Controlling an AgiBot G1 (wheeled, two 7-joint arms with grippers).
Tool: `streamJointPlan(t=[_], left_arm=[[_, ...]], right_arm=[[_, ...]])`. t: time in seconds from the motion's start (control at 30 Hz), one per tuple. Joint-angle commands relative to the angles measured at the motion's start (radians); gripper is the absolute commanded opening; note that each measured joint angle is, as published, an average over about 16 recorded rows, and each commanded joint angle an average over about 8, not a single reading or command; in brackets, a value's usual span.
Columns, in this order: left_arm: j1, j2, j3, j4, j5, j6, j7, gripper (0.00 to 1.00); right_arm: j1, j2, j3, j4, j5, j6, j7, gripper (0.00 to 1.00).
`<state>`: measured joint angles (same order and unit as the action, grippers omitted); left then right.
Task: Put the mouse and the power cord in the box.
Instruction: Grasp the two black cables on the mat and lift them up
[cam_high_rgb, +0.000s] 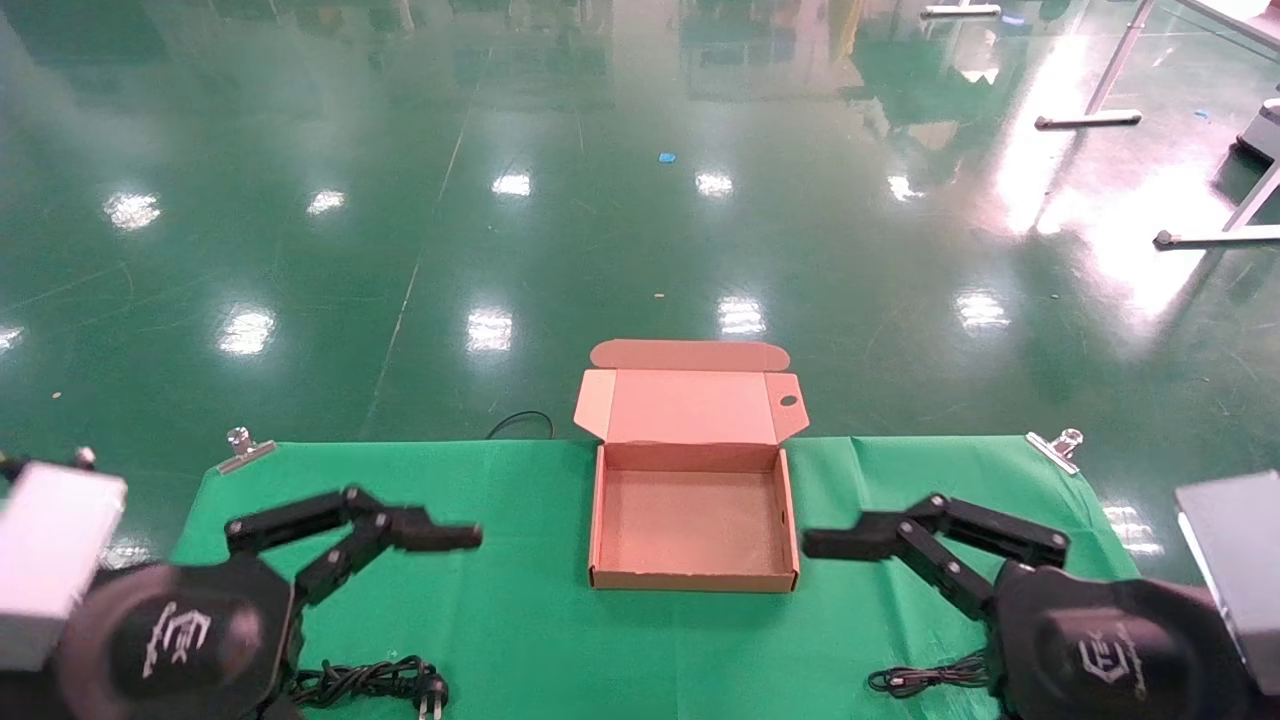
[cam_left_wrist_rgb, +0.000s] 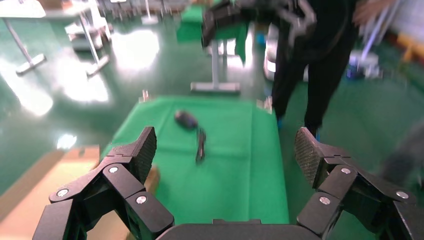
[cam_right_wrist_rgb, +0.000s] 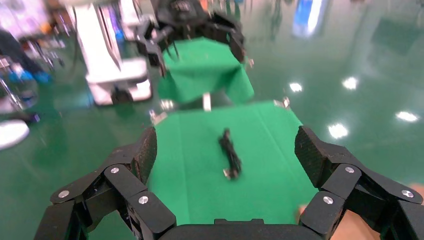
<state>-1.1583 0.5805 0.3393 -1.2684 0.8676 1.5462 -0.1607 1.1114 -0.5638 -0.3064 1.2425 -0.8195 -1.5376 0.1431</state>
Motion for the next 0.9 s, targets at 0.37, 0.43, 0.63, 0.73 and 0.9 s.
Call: streamJointPlan(t=[0.37,0.43,0.63,0.73,0.9], left_arm=[[-0.212,0.02,0.228,0.073,0.278,0.044,0.103,1.0],[-0.25,0.036,0.277,0.104,0.314,0.044,0.131,1.0],[-0.354,0.09,0.414,0.229,0.397,0.043,0.228,1.0],[-0.401,0.13,0.473,0.314,0.441,0.039,0.286,1.0],[-0.47,0.216,0.555,0.487,0.525,0.028,0.399,1.0]], right_arm=[[0.118,0.057,-0.147,-0.131,-0.201,-0.05,-0.137,1.0],[0.148,0.055,-0.184,-0.166,-0.237,-0.051,-0.169,1.0],[0.256,0.031,-0.301,-0.286,-0.37,-0.049,-0.269,1.0],[0.31,0.009,-0.356,-0.361,-0.438,-0.046,-0.322,1.0],[0.399,-0.046,-0.434,-0.501,-0.557,-0.032,-0.426,1.0]])
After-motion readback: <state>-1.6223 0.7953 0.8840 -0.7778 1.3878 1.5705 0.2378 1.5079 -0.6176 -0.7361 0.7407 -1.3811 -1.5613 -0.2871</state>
